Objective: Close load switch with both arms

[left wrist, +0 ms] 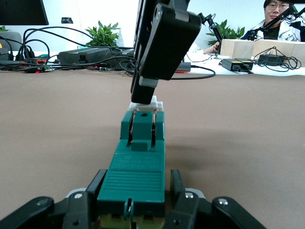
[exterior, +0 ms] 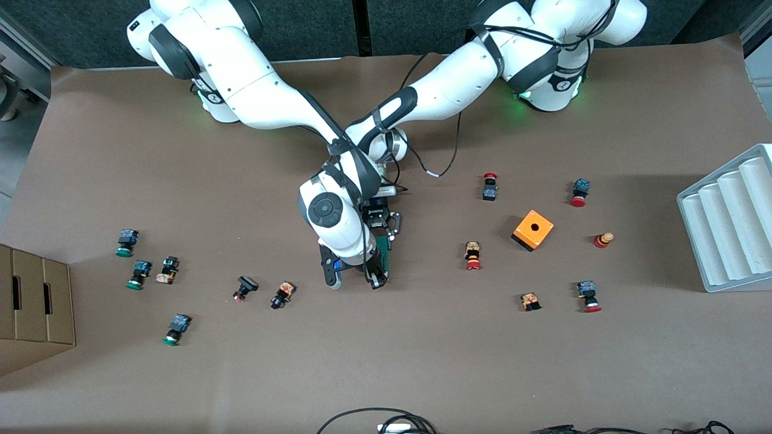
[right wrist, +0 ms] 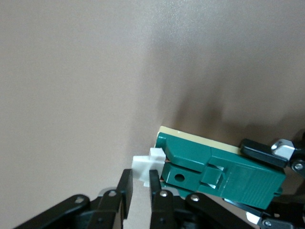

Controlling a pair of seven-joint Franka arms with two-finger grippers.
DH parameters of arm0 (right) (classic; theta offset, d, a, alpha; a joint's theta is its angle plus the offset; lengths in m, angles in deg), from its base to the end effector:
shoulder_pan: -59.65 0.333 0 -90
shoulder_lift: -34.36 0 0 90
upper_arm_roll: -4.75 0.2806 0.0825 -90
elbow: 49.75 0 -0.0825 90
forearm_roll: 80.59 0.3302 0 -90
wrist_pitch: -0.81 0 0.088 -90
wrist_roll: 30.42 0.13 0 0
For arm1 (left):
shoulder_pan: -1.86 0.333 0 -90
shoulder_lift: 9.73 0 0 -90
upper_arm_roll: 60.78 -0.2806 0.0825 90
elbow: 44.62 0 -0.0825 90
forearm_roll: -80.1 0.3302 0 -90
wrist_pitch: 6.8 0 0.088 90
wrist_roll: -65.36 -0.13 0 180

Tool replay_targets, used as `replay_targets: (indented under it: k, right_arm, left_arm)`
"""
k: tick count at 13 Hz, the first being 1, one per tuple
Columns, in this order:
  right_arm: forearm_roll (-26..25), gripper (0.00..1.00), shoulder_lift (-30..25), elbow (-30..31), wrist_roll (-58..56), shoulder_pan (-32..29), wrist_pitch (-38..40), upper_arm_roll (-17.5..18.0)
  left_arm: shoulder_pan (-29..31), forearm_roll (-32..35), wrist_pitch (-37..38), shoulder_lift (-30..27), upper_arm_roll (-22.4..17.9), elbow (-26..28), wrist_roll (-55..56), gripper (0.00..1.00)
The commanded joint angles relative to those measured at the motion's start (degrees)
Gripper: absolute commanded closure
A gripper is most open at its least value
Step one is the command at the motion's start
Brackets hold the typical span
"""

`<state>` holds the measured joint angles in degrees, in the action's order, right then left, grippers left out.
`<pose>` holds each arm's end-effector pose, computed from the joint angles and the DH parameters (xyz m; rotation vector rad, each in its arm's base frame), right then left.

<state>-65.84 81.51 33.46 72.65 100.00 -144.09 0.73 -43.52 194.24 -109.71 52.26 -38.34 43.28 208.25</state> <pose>0.5460 0.4135 0.2097 -2.2504 1.7603 0.0417 0.3563 -0.5165 0.0723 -2.4740 -0.1365 -1.8589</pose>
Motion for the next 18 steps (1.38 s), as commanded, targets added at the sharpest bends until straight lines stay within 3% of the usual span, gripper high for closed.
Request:
replay_targets:
  k: [1, 4, 5, 6, 7, 8, 10, 14, 18]
  right_arm:
    - [1.3, 0.78, 2.8, -1.9, -1.4, -0.3, -1.0, 0.2]
    - [1.4, 0.78, 2.5, -2.1, -1.1, -0.3, -0.9, 0.2]
    - [1.6, 0.71, 1.9, -2.2, -0.9, -0.4, -0.5, 0.3]
    - [2.1, 0.43, 0.9, -2.2, -0.8, -0.9, 0.0, 0.6]
    - [3.8, 0.05, -0.5, -2.2, -0.9, -1.6, 1.7, 0.9]
    - [4.6, 0.00, -1.7, -2.2, -1.2, -2.5, 3.7, 0.9]
    - [4.4, 0.00, -4.9, -1.6, -3.3, -3.3, 5.1, 0.9]
    - [4.1, 0.00, -13.5, 0.8, -19.7, -6.1, 14.9, 0.2]
    - [3.9, 0.00, -25.1, 8.4, -40.7, -12.7, 23.6, 0.6]
  left_arm:
    - [-0.9, -0.8, 0.9, 0.8, -0.4, -1.0, 0.1, 0.40]
    - [-0.9, -0.9, 0.9, 0.7, -0.4, -1.0, 0.1, 0.40]
    - [-0.9, -0.9, 0.9, 0.7, -0.4, -1.0, 0.0, 0.40]
    - [-0.9, -0.9, 0.9, 0.7, -0.4, -1.0, 0.0, 0.40]
    - [-0.9, -0.9, 0.9, 0.7, -0.4, -1.0, 0.1, 0.40]
    - [-0.9, -0.9, 0.9, 0.7, -0.4, -1.0, 0.0, 0.40]
    - [-0.9, -0.9, 0.9, 0.7, -0.4, -1.0, 0.1, 0.40]
    - [-0.9, -0.9, 0.9, 0.7, -0.4, -1.0, 0.0, 0.39]
    - [-0.9, -1.0, 0.9, 0.5, -0.4, -1.1, -0.3, 0.00]
